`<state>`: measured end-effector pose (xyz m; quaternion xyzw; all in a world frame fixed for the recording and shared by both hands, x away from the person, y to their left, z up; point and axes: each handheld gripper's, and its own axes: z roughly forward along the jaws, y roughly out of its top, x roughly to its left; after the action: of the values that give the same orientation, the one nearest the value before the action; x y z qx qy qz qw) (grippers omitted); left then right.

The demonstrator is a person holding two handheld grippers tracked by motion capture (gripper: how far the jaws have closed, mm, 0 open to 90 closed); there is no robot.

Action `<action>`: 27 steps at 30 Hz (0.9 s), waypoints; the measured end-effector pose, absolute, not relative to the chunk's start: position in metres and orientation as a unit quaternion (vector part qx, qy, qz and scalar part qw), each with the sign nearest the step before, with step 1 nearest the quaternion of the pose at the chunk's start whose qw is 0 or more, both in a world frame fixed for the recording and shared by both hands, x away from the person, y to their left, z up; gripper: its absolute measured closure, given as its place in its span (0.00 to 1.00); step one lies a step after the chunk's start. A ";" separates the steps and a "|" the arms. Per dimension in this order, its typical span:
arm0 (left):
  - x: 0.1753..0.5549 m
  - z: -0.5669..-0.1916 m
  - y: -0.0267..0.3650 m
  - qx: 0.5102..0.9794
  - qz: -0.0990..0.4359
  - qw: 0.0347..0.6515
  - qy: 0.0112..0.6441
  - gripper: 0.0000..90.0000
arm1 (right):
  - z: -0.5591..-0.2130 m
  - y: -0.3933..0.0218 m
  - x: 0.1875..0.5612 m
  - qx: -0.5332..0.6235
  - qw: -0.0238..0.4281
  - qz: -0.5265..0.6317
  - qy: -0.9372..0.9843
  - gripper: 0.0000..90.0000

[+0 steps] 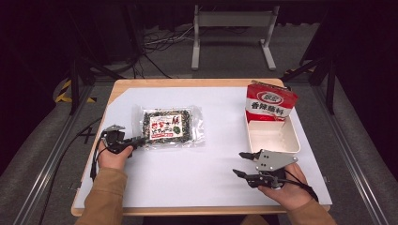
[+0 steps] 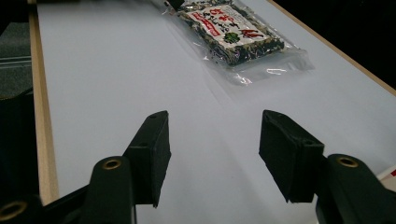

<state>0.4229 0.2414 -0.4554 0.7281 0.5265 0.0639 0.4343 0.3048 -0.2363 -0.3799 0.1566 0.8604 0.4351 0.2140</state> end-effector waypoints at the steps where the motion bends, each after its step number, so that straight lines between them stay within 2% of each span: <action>1: 0.422 -0.454 0.242 0.726 0.061 0.438 0.527 0.83 | -0.380 -0.236 0.305 0.156 0.213 0.435 0.861 0.48; 3: 0.420 -0.451 0.245 0.718 0.054 0.451 0.528 0.90 | -0.380 -0.235 0.305 0.153 0.213 0.435 0.861 0.48; 12: 0.411 -0.427 0.247 0.706 0.057 0.486 0.511 0.97 | -0.380 -0.236 0.304 0.153 0.214 0.436 0.861 0.48; 27: 0.369 -0.342 0.226 0.729 0.127 0.532 0.411 0.99 | -0.381 -0.235 0.305 0.156 0.214 0.435 0.861 0.48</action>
<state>0.3690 0.2259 -0.3424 0.7289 0.4112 0.1266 0.5325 0.3051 -0.2349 -0.3811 0.1556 0.8607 0.4349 0.2140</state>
